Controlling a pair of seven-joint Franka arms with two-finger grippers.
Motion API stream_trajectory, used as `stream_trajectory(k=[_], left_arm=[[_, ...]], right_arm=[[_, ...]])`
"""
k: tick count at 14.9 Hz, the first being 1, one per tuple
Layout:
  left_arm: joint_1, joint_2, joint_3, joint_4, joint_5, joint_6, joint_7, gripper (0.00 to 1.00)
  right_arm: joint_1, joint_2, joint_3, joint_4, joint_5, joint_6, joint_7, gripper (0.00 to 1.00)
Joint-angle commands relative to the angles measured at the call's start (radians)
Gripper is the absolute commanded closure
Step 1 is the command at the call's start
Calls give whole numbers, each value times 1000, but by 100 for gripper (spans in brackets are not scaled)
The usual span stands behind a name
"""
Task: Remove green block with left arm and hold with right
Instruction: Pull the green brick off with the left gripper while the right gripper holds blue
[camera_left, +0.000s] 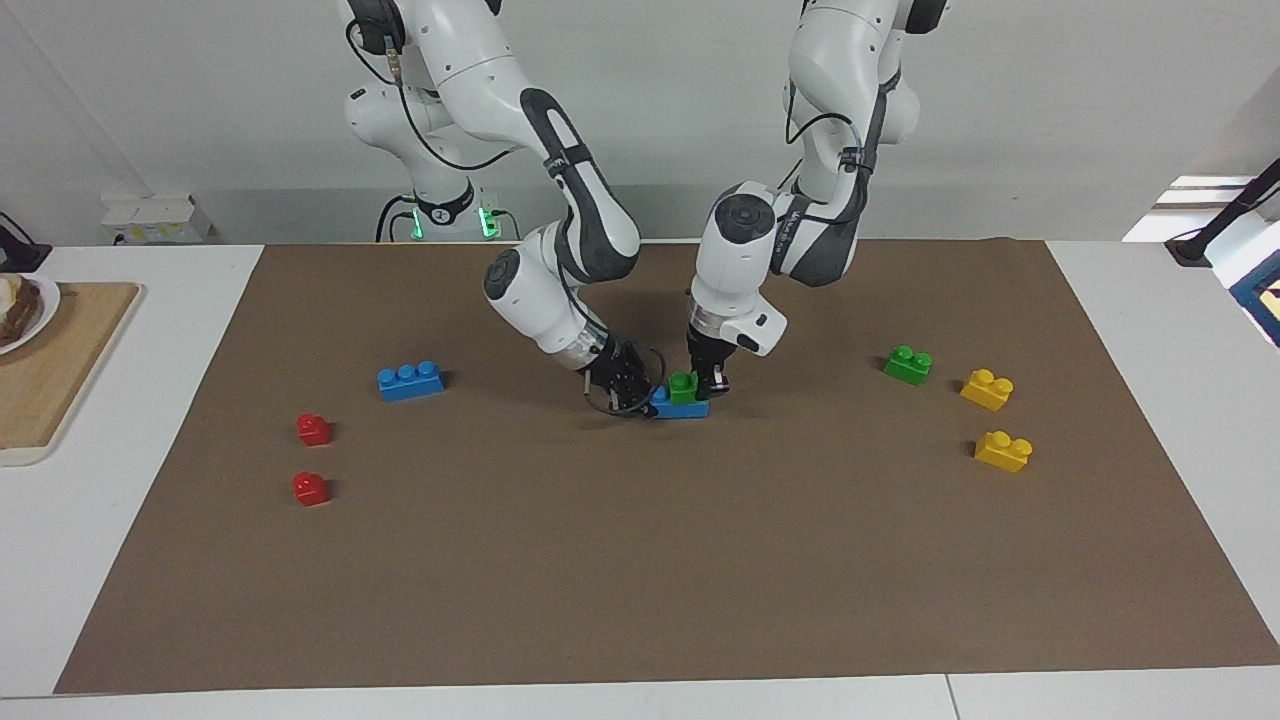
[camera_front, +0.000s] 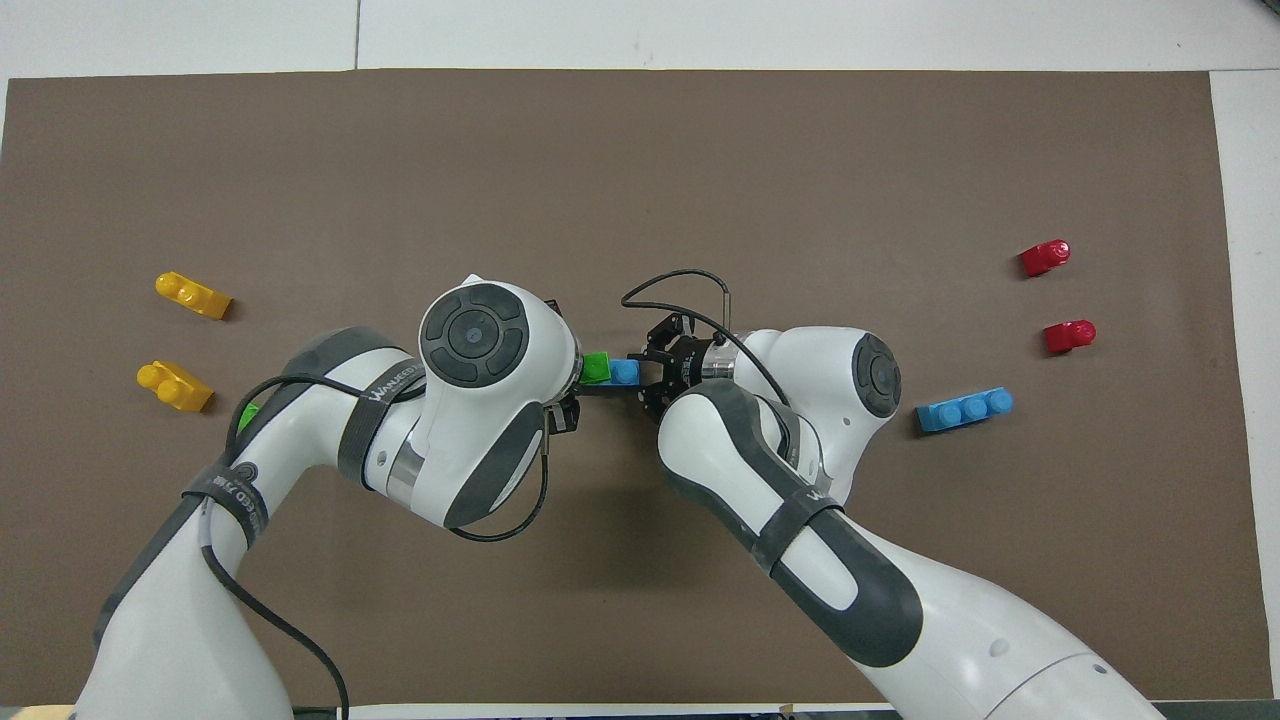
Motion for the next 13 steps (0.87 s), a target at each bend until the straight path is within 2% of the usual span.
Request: stream_trajectory(k=[1,4,7,8,11,13], left_arm=[[31,-102,0,-18,-8,-85,0,100],[54,-127,0,-18,-8,-115,69,100],[138,-130,0,-25,-8,-128,258,100],[181,-130,0,-25,-8,-137,355,100],[311,-130,0,-33,-8,-146,596,100],[396,-141,0,-73,-8,-108,746,100]], right_arm=[[-12,29,6,11,30,31,-25,100],[-27,24,3,21,23,11,-23,100],[-73,-15,-9,70,3,-111,-11,100],[-113,-32,-8,76,-38,-143,-13,100],[-283,-40,-6,178,-192,-382,-17,100],[-367,-32,-5,241,-270,-496,-23,100]])
